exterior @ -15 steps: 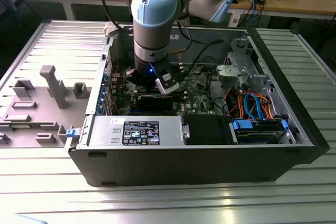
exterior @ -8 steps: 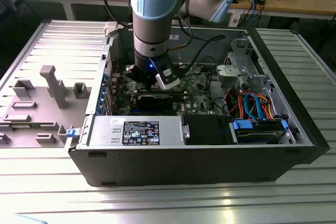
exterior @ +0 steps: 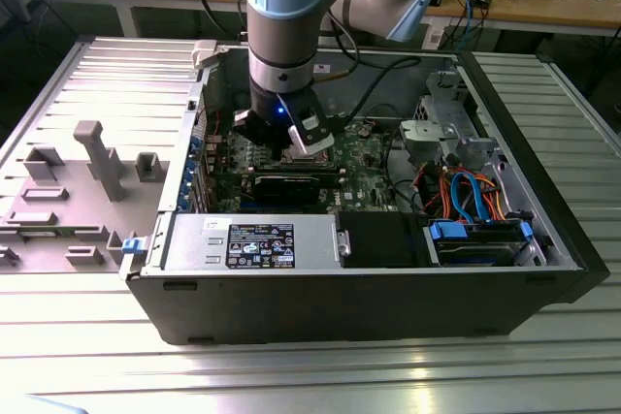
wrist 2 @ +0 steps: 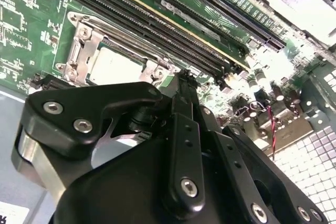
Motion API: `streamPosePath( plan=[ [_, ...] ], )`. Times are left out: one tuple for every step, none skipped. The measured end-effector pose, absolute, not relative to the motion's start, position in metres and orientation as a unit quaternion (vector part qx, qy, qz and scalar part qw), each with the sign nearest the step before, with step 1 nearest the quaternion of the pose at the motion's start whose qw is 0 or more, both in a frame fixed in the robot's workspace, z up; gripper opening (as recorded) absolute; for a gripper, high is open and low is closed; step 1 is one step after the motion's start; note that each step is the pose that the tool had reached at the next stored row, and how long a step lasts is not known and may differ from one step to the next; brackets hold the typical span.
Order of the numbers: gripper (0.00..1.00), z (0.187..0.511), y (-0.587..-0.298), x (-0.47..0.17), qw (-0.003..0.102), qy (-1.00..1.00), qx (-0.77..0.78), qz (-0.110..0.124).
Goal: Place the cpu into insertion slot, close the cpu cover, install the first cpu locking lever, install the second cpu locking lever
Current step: 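Install the second cpu locking lever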
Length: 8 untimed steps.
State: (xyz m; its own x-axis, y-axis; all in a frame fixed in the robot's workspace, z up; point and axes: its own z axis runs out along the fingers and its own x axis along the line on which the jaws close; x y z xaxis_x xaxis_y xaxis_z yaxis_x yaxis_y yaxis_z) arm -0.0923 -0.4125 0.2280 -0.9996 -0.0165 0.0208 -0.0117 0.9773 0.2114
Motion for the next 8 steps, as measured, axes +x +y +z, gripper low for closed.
streamPosePath(
  plan=[
    [0.11, 0.2279, -0.4106, -0.0923, 0.011, -0.994, 0.005, -0.106],
    [0.11, 0.2276, -0.4085, -0.0923, 0.012, -0.994, 0.005, -0.106],
    [0.11, 0.2276, -0.4086, -0.0923, 0.012, -0.994, 0.005, -0.106],
    [0.11, 0.2276, -0.4086, -0.0923, 0.012, -0.994, 0.004, -0.106],
    [0.11, 0.2276, -0.4085, -0.0923, 0.013, -0.994, 0.004, -0.106],
    [0.11, 0.2276, -0.4085, -0.0923, 0.013, -0.994, 0.004, -0.106],
    [0.11, 0.2276, -0.4085, -0.0923, 0.013, -0.994, 0.004, -0.106],
    [0.11, 0.2276, -0.4085, -0.0923, 0.013, -0.994, 0.004, -0.106]
  ],
)
